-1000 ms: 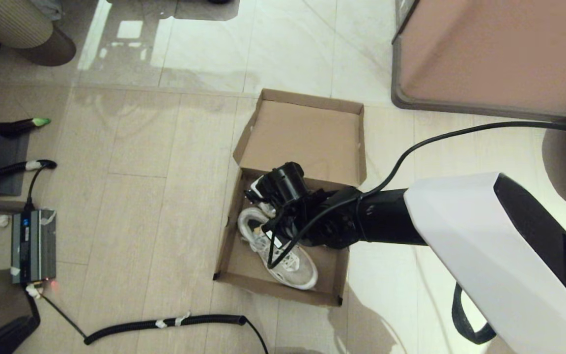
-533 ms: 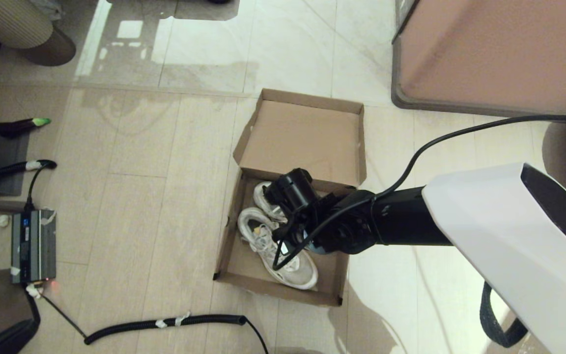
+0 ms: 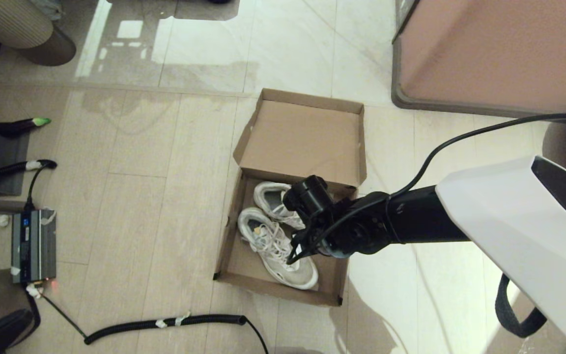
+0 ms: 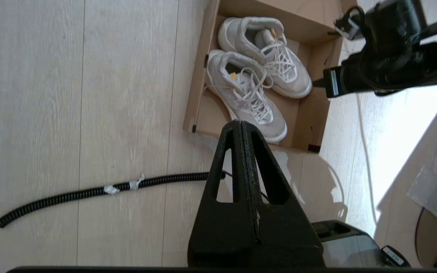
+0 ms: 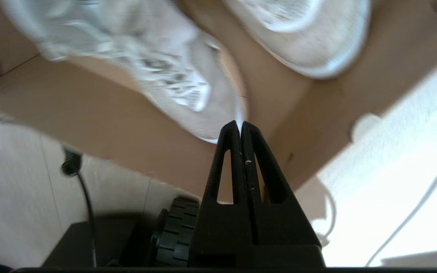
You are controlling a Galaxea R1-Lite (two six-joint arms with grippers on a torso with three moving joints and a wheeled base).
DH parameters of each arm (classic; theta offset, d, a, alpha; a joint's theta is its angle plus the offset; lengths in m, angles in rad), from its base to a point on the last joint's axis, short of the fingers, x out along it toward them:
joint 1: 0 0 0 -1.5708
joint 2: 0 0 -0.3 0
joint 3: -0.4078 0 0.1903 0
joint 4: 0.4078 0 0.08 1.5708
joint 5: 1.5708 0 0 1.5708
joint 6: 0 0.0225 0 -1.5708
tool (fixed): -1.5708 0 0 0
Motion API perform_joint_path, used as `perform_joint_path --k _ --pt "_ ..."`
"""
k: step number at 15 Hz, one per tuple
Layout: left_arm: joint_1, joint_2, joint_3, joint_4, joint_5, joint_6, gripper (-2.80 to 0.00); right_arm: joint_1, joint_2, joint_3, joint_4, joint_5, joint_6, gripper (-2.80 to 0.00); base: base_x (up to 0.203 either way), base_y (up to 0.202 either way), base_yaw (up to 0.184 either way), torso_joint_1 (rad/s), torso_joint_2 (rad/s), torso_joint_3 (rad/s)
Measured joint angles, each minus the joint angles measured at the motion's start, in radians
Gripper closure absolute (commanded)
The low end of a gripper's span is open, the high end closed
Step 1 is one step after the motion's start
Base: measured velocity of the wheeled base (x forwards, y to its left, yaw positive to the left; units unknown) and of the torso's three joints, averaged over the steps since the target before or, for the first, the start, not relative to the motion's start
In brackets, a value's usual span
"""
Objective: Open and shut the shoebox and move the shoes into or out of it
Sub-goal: Close the shoe box
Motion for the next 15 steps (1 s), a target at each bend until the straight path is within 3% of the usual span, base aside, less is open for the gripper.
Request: perform_joint_path --k 6,9,15 --pt "0.0 0.174 -0.126 -0.051 -0.001 -0.003 0.0 -0.095 0.027 0.048 -0.001 0.023 0.031 0.0 0.0 0.0 0.0 0.0 0.0 0.0" --pt "0.001 0.262 -0.174 -0.111 -0.018 -0.001 0.0 -0.108 0.06 0.045 -0.004 0.037 0.033 0.0 0.0 0.0 0.0 0.0 0.0 0.0" --pt "0.001 0.354 -0.235 -0.114 -0.022 0.003 0.0 -0.12 0.102 0.081 -0.005 0.048 0.045 0.0 0.0 0.0 0.0 0.0 0.0 0.0"
